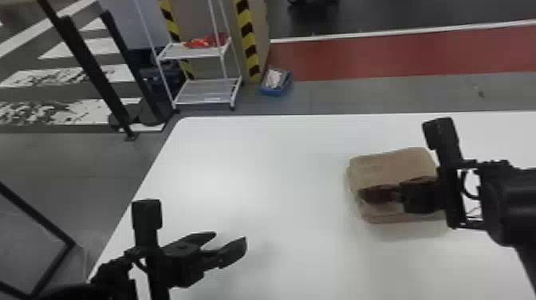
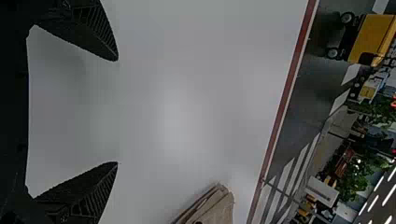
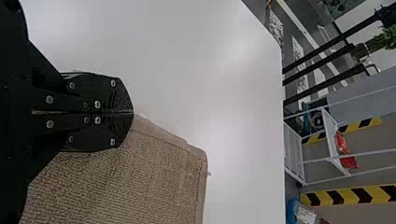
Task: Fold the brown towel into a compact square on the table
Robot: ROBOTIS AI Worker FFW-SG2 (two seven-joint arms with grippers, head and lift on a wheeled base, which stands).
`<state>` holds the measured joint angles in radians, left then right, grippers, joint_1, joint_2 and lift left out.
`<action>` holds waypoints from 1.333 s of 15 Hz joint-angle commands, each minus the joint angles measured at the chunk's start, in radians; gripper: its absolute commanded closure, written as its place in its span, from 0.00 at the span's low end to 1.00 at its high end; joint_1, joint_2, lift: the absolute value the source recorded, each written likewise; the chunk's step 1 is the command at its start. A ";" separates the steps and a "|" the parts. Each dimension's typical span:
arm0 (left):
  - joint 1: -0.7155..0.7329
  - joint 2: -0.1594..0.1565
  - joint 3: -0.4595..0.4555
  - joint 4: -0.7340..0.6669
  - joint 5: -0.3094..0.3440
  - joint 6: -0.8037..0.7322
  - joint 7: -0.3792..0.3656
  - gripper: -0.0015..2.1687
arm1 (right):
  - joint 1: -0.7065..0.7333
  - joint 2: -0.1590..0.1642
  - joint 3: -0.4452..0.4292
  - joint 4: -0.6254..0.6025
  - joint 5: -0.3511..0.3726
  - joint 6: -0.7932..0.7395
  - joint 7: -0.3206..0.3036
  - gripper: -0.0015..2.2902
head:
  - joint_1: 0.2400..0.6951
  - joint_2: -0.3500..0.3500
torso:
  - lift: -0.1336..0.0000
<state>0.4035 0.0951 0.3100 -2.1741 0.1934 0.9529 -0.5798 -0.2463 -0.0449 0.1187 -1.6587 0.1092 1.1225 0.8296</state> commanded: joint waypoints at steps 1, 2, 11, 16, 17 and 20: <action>0.000 0.000 0.000 0.000 0.000 -0.002 -0.002 0.04 | 0.039 -0.015 -0.002 -0.066 0.001 0.064 0.016 0.76 | 1.00 0.83 | 0.08; 0.000 0.000 0.000 0.000 0.000 -0.002 -0.006 0.04 | 0.050 -0.026 -0.007 -0.090 0.003 0.101 0.031 0.76 | 1.00 0.83 | 0.08; -0.003 0.000 0.000 0.002 0.000 0.001 -0.008 0.04 | 0.144 -0.128 -0.174 -0.213 -0.017 0.159 0.075 0.76 | 1.00 0.72 | 0.08; -0.014 0.005 0.000 0.014 0.000 0.001 -0.008 0.04 | 0.154 -0.153 -0.404 -0.326 -0.105 0.267 0.128 0.76 | 1.00 0.60 | 0.08; -0.018 0.006 0.000 0.020 0.000 -0.002 -0.008 0.04 | 0.167 -0.171 -0.442 -0.329 -0.103 0.279 0.132 0.76 | 1.00 0.57 | 0.08; -0.028 0.012 0.001 0.036 0.003 -0.006 -0.008 0.04 | 0.185 -0.220 -0.539 -0.325 -0.085 0.285 0.140 0.76 | 1.00 0.45 | 0.08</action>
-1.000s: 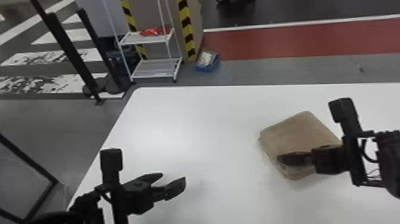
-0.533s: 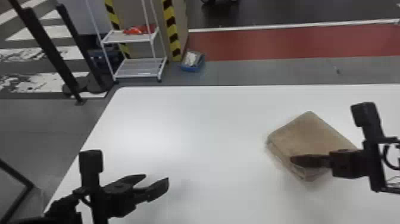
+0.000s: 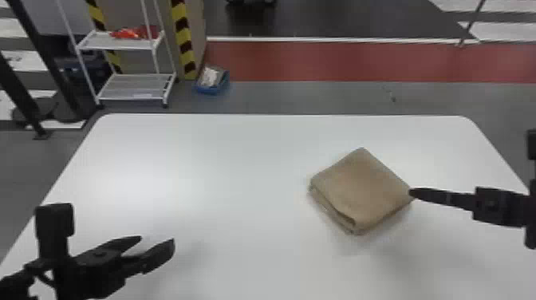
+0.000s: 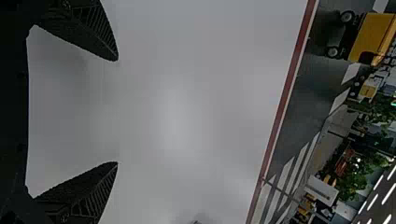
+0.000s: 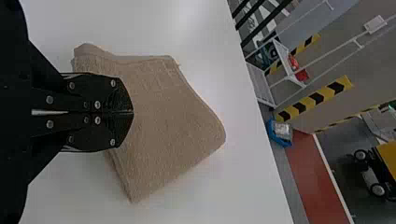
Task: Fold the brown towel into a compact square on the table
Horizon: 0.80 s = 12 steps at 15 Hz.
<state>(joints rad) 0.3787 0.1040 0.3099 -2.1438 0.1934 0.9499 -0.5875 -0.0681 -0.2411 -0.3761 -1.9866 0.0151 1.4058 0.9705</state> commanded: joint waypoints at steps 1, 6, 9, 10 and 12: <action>-0.003 0.003 0.000 0.007 0.003 -0.003 0.000 0.04 | 0.008 -0.040 -0.053 0.017 0.013 0.014 0.001 0.76 | 1.00 0.42 | 0.08; -0.018 0.003 -0.014 0.027 0.000 -0.006 0.002 0.04 | -0.079 -0.060 0.051 0.180 0.120 0.029 -0.022 0.76 | 1.00 0.29 | 0.08; -0.018 0.005 -0.008 0.031 -0.002 -0.006 0.003 0.04 | -0.168 -0.047 0.106 0.304 0.148 -0.011 -0.073 0.76 | 1.00 0.30 | 0.08; -0.018 0.005 -0.005 0.035 -0.002 -0.006 0.003 0.04 | -0.193 -0.035 0.109 0.336 0.154 -0.047 -0.096 0.76 | 1.00 0.31 | 0.08; -0.018 0.005 -0.003 0.041 -0.002 -0.009 0.005 0.04 | -0.233 -0.024 0.109 0.373 0.154 -0.093 -0.133 0.76 | 1.00 0.32 | 0.08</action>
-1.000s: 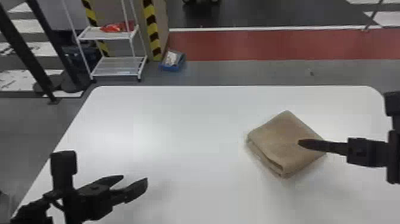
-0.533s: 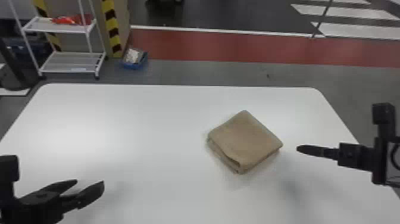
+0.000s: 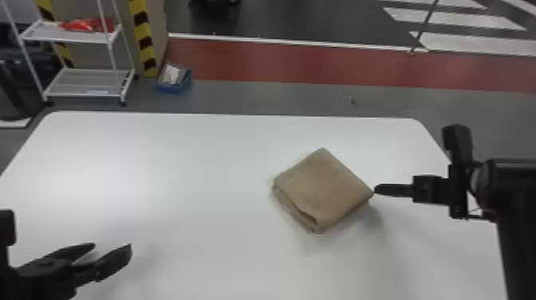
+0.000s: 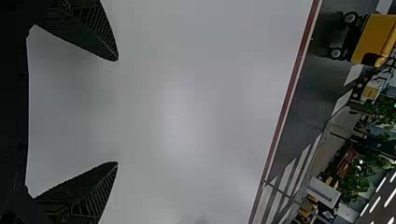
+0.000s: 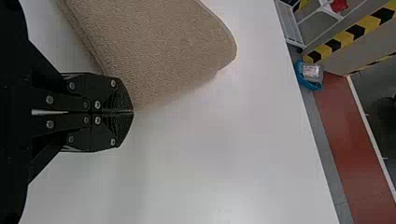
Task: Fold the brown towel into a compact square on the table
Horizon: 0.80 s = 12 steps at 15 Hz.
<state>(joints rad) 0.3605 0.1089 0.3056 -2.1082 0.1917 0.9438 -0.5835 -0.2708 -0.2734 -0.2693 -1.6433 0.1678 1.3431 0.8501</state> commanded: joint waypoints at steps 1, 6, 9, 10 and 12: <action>-0.002 0.000 0.000 0.008 0.000 -0.006 0.002 0.04 | -0.054 0.016 0.005 0.051 0.002 -0.040 -0.025 0.76 | 1.00 0.33 | 0.08; -0.012 0.002 -0.002 0.027 -0.002 -0.009 0.005 0.04 | -0.079 0.042 0.016 0.097 -0.007 -0.055 -0.036 0.76 | 1.00 0.35 | 0.08; -0.012 0.003 0.020 0.028 -0.002 -0.009 -0.002 0.04 | 0.021 0.023 -0.061 -0.055 -0.051 0.040 0.000 0.76 | 1.00 0.38 | 0.08; -0.012 0.003 0.021 0.028 0.000 -0.009 -0.002 0.04 | 0.056 0.003 -0.091 -0.090 -0.073 0.046 0.013 0.76 | 1.00 0.38 | 0.08; -0.018 0.003 0.009 0.027 -0.002 -0.009 -0.001 0.04 | 0.088 -0.015 -0.128 -0.125 -0.097 0.089 0.024 0.76 | 1.00 0.36 | 0.08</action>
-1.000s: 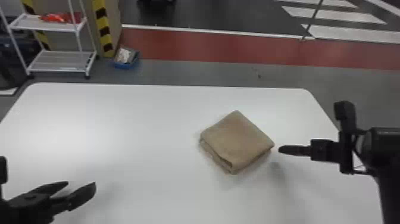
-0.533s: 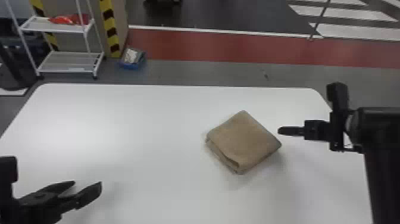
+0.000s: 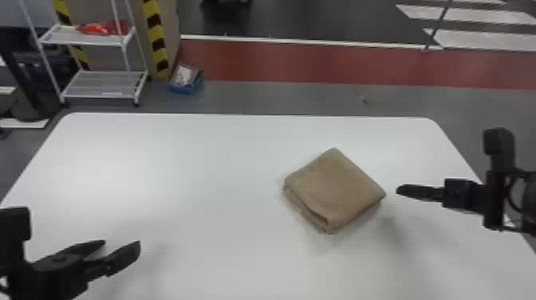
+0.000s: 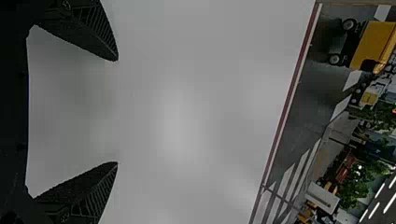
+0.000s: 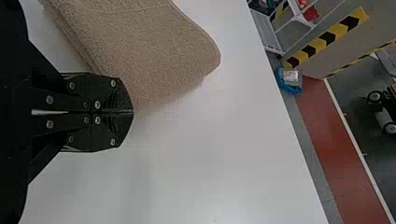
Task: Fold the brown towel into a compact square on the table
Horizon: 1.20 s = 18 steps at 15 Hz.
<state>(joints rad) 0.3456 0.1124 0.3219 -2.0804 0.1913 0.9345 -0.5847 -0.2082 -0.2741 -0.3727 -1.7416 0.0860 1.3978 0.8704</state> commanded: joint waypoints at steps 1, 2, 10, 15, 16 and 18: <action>-0.003 0.000 -0.017 -0.001 -0.001 0.001 0.000 0.04 | 0.035 -0.014 -0.026 -0.038 -0.014 0.059 0.015 0.76 | 1.00 0.34 | 0.08; -0.003 0.000 -0.021 -0.001 -0.001 0.001 0.002 0.04 | 0.049 -0.014 -0.020 -0.039 -0.015 0.071 0.016 0.76 | 1.00 0.31 | 0.08; 0.021 0.000 -0.007 -0.018 0.000 -0.003 -0.003 0.04 | -0.033 0.059 0.133 0.027 0.035 0.025 -0.047 0.76 | 1.00 0.40 | 0.08; 0.032 0.000 -0.004 -0.018 0.005 -0.018 -0.004 0.04 | -0.103 0.107 0.152 0.114 0.046 -0.092 -0.131 0.76 | 1.00 0.44 | 0.08; 0.033 0.000 -0.004 -0.018 0.007 -0.018 -0.007 0.04 | -0.119 0.116 0.155 0.128 0.046 -0.113 -0.143 0.76 | 1.00 0.44 | 0.08; 0.039 0.000 -0.003 -0.018 0.007 -0.030 -0.009 0.04 | -0.145 0.133 0.169 0.162 0.046 -0.153 -0.168 0.76 | 1.00 0.45 | 0.08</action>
<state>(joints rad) 0.3810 0.1120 0.3184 -2.0982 0.1977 0.9124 -0.5934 -0.3335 -0.1516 -0.2145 -1.6045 0.1319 1.2708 0.7102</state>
